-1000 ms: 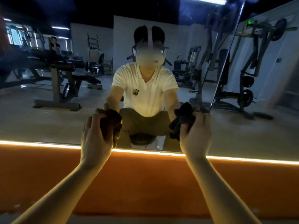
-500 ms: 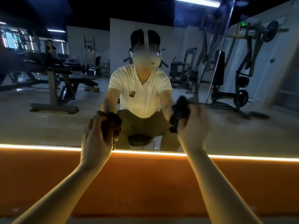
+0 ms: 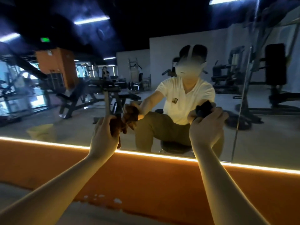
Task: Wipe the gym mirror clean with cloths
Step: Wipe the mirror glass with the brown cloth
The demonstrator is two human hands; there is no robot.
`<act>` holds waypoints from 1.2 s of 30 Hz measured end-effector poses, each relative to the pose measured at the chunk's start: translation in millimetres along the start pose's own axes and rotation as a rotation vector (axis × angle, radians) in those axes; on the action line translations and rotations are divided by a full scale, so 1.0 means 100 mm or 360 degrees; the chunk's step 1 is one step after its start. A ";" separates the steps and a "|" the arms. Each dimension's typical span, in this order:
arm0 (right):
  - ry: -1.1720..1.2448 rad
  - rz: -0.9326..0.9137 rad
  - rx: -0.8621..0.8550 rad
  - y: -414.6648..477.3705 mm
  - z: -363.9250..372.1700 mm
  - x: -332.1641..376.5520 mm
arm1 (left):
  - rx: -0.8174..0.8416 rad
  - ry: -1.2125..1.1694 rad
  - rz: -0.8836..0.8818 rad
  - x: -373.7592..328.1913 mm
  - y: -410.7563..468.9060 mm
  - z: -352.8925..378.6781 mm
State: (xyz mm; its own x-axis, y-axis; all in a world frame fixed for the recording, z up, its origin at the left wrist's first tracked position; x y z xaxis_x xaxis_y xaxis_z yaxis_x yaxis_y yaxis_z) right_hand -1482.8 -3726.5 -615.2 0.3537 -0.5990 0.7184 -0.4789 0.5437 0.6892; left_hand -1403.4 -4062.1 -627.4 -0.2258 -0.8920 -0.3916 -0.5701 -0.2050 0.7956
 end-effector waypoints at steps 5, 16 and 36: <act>0.0062 -0.0153 0.0093 -0.25 0.28 0.21 | -0.0022 -0.0077 -0.0127 0.29 -0.14 -0.03; 0.0045 -0.1275 0.0927 -1.90 1.55 1.00 | -0.0115 -0.0149 -0.0270 1.08 -0.15 -0.16; -0.0251 -0.0925 0.0358 -1.76 1.54 0.88 | 0.0074 -0.0058 0.0186 1.19 0.15 0.34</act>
State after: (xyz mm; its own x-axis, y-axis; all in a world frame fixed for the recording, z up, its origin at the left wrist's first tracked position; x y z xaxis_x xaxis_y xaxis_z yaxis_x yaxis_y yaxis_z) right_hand -1491.6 -3965.5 -688.0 0.4923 -0.8474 0.1990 -0.4074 -0.0223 0.9130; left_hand -1465.7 -4157.4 -677.2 -0.3213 -0.8932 -0.3146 -0.5739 -0.0806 0.8150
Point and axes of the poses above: each hand's wrist, its own y-axis towards the middle knuckle, its own z-axis out of the palm, x = y × z, the point moved 6 cm from there along y, towards the middle knuckle, and after that the axes turned 3 degrees about y, right-handed, at the moved point
